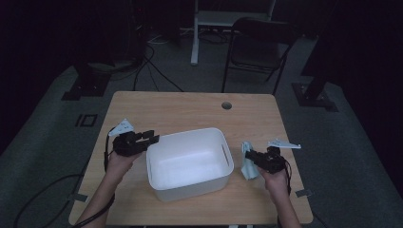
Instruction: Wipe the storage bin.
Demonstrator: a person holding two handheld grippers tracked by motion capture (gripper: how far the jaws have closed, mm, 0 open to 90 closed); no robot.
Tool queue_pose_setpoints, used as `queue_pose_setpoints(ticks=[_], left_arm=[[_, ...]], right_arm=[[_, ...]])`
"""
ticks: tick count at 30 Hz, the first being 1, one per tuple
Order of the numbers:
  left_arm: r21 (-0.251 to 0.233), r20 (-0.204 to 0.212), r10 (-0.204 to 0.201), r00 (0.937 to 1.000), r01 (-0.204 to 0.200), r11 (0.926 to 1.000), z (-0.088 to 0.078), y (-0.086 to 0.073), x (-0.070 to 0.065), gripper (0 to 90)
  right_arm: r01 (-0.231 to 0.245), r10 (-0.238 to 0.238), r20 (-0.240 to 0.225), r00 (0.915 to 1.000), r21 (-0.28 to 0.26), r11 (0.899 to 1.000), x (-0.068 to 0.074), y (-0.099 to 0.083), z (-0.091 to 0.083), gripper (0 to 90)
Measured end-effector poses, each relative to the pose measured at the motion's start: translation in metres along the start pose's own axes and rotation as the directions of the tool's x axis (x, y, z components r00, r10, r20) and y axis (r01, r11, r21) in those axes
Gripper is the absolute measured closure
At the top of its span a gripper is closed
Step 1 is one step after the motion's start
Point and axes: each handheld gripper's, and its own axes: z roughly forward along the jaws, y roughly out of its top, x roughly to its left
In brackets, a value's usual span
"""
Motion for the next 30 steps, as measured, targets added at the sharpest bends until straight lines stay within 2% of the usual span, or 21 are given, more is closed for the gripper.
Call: queue_pose_setpoints(ticks=[5, 8, 10, 18, 24, 26, 30], left_arm=[[0.028, 0.017, 0.011, 0.9998, -0.011, 0.9996, 0.008, 0.002, 0.000, 62.9], [0.030, 0.026, 0.026, 0.9993, -0.027, 0.9992, 0.013, 0.003, -0.002, 68.0], [0.032, 0.023, 0.044, 0.9987, -0.045, 0.9985, 0.014, 0.003, -0.005, 75.1], [0.027, 0.026, 0.028, 0.9992, -0.029, 0.9992, 0.011, 0.000, -0.005, 78.6], [0.023, -0.007, 0.028, 0.9996, -0.028, 0.9993, 0.002, -0.005, -0.012, 83.7], [0.021, -0.006, 0.022, 0.9997, -0.022, 0.9995, -0.001, -0.007, -0.015, 85.4], [0.024, -0.029, 0.021, 0.9994, -0.020, 0.9995, -0.004, -0.010, -0.023, 85.3]], right_arm=[[0.002, -0.002, -0.004, 1.0000, 0.010, 1.000, 0.000, -0.004, -0.002, 79.2], [-0.003, 0.003, -0.011, 0.9999, 0.010, 1.000, 0.000, -0.006, -0.003, 79.1], [-0.012, 0.012, -0.019, 0.9998, 0.009, 1.000, -0.001, -0.007, -0.004, 79.1], [-0.023, 0.023, -0.030, 0.9993, 0.006, 1.000, -0.002, -0.010, -0.004, 79.2], [-0.034, 0.034, -0.032, 0.9989, 0.007, 0.999, -0.003, -0.012, -0.003, 79.1], [-0.034, 0.035, -0.031, 0.9989, 0.008, 0.999, -0.003, -0.012, -0.003, 79.2], [-0.039, 0.039, -0.030, 0.9988, 0.009, 0.999, -0.004, -0.013, -0.003, 79.1]])
